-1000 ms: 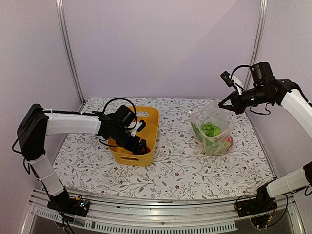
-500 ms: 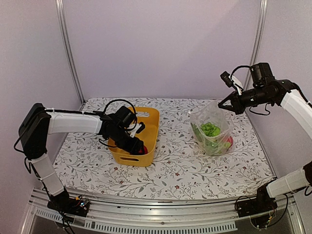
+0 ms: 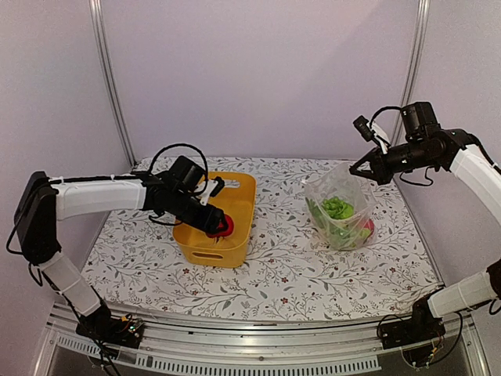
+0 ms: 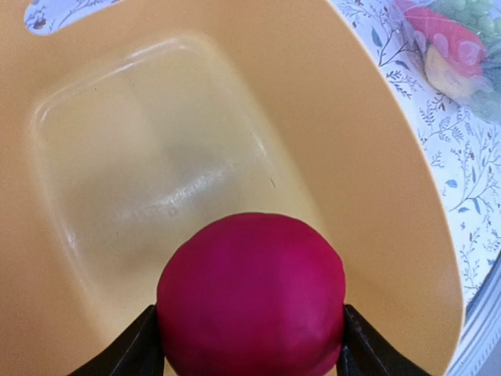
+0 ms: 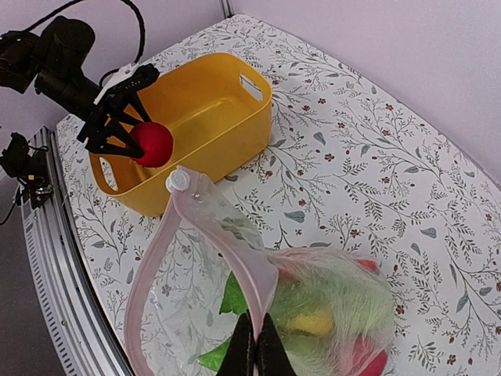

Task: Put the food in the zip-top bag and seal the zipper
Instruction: Pick up the fake vegetable from the bin, then place the fake vegetable in the zipper food storage bag, then pick up the zipper food storage bag from the center of the board, then pass from the right arm to the left

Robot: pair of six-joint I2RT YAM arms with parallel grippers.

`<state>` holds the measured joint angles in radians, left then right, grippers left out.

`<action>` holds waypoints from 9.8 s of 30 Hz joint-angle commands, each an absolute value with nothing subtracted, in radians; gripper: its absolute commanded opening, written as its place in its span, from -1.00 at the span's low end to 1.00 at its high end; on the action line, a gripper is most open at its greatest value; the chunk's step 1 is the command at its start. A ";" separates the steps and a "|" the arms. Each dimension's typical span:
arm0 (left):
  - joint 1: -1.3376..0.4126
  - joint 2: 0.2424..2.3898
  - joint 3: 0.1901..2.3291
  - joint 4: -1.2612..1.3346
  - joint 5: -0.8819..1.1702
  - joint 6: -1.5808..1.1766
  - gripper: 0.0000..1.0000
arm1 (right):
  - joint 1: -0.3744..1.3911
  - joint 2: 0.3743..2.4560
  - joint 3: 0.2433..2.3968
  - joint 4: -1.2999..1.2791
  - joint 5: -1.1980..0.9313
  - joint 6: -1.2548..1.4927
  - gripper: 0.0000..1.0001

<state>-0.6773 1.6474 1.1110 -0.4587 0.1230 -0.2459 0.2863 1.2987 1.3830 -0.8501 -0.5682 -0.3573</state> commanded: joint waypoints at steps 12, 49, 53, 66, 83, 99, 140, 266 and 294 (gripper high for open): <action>-0.681 1.413 0.990 -0.203 0.168 -0.252 -0.22 | 0.348 1.259 1.374 -0.939 -0.767 -0.459 -1.00; -1.209 1.374 1.229 0.137 -0.008 0.126 -0.29 | 0.446 1.304 1.416 -0.975 -0.781 -0.470 -1.00; -1.242 1.454 1.273 0.131 -0.010 0.162 -0.27 | 0.446 1.299 1.405 -0.963 -0.760 -0.462 -1.00; -1.317 1.688 1.443 -0.060 -0.114 0.292 -0.22 | 0.447 1.275 1.375 -0.944 -0.745 -0.457 -1.00; -1.381 1.967 1.695 -0.254 -0.566 0.381 0.27 | 0.446 1.259 1.350 -0.933 -0.739 -0.457 -1.00; -1.396 1.715 1.531 -0.080 -0.419 0.317 0.89 | 0.446 1.250 1.329 -0.922 -0.735 -0.458 -1.00; -1.386 1.905 1.679 -0.462 -0.329 0.580 -0.31 | 0.446 1.228 1.301 -0.946 -0.733 -0.479 -1.00; -0.928 1.725 0.803 1.079 0.339 -0.158 -1.00 | 0.350 1.124 1.392 -1.135 -0.473 -0.819 -0.88; -0.965 1.471 0.934 0.462 0.116 -0.271 -1.00 | 0.278 1.118 1.367 -1.114 -0.506 -0.876 -0.86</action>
